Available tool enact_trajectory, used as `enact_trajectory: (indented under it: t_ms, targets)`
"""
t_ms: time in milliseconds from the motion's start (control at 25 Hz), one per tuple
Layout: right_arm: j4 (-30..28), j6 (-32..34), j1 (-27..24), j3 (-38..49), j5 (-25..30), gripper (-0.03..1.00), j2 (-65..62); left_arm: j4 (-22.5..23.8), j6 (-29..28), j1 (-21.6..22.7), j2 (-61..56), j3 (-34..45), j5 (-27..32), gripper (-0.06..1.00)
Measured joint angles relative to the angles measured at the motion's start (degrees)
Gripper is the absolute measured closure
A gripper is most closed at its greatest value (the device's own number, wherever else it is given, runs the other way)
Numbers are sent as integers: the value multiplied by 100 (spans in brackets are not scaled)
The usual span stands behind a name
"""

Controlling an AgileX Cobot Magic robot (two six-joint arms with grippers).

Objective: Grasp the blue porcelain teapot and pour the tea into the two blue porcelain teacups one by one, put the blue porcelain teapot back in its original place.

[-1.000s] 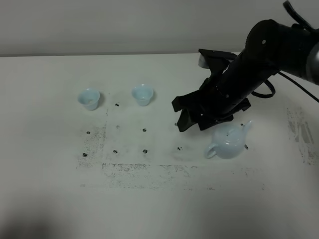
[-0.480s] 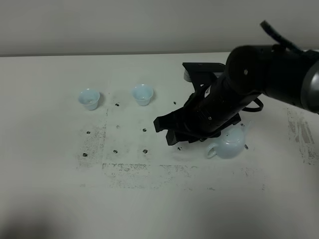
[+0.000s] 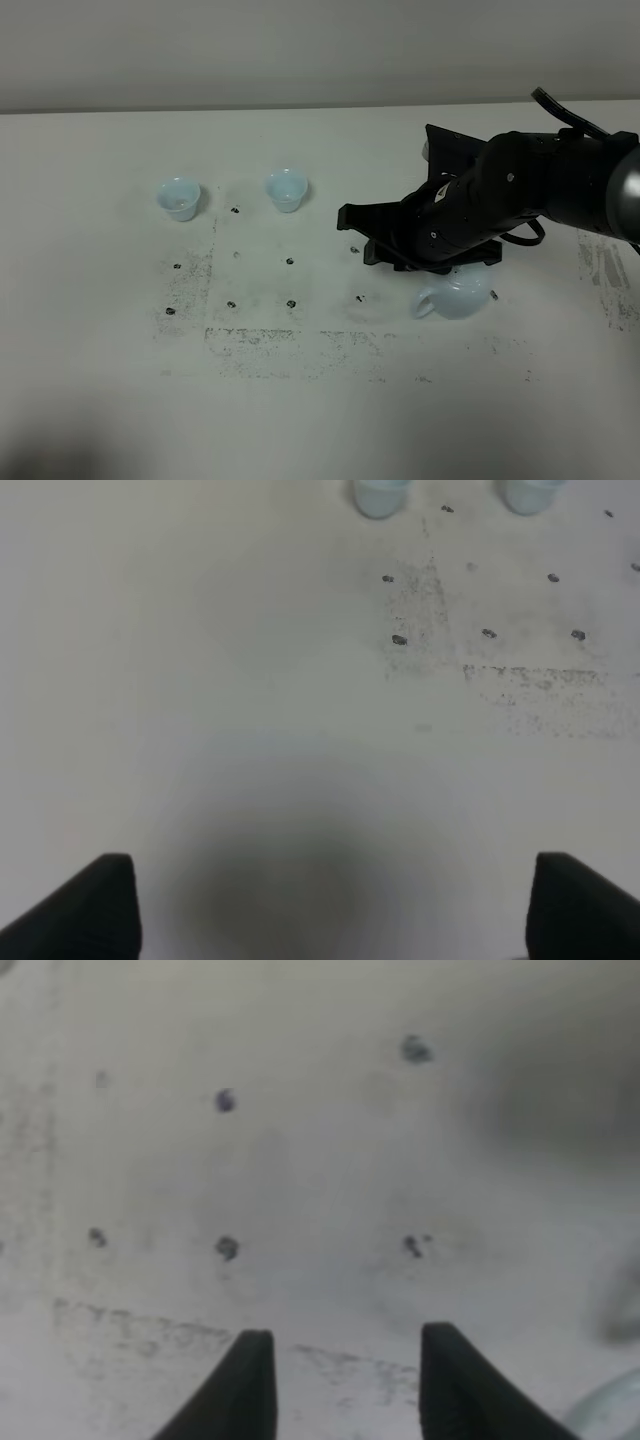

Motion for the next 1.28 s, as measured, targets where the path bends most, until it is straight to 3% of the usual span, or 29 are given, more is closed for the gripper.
enact_trajectory:
  t_ms: [880,1280]
  targets:
    - [-492,27,-29,18,844,64,294,0,0,0,0,0,0,20]
    - [-1080,27,-29,18,1290,64,294,0,0,0,0,0,0,20]
